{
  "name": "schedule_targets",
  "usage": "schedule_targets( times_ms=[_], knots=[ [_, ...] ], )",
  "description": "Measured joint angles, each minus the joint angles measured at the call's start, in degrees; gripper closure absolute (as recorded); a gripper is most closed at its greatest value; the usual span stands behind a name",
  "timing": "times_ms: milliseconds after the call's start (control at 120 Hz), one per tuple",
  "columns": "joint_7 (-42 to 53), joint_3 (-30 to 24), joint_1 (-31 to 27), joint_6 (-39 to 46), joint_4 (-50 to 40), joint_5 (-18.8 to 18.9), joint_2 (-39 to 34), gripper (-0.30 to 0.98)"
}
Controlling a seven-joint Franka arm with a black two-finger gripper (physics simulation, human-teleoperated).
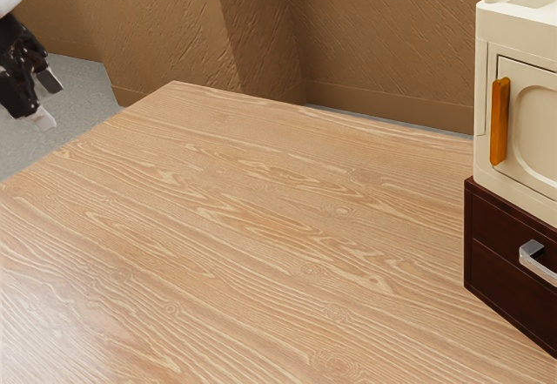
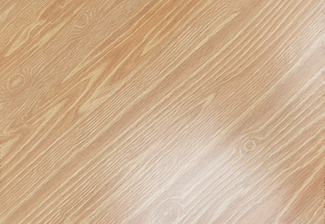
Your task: Pull the drawer handle with one arm to open the drawer
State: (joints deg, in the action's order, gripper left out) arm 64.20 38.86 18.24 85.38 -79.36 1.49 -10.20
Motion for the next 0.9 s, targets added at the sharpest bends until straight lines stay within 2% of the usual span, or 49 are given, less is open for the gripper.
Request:
schedule_targets(
  times_ms=[117, 417, 483, 617, 683, 733, 800, 900],
  knots=[
    [0.0, -1.6, 0.2, 0.0, 0.0, 0.0, 3.2, 0.00],
    [0.0, -1.5, 0.1, -0.1, -1.4, -0.6, 8.1, 0.00],
    [-0.1, -1.9, -0.8, -0.1, -2.0, -2.2, 8.7, 0.00],
    [-0.1, -10.7, -8.2, -0.8, -6.9, -3.5, 8.2, 0.00],
    [0.0, -17.2, -11.4, -1.3, -9.8, -3.4, 6.1, 0.00],
    [0.5, -22.6, -12.6, -1.6, -10.6, -1.9, 4.8, 0.00],
    [1.1, -28.0, -11.3, -1.6, -12.1, 1.5, 2.5, 0.00],
    [2.1, -29.7, -7.8, 0.3, -17.5, 4.8, -2.0, 0.00]
  ],
)
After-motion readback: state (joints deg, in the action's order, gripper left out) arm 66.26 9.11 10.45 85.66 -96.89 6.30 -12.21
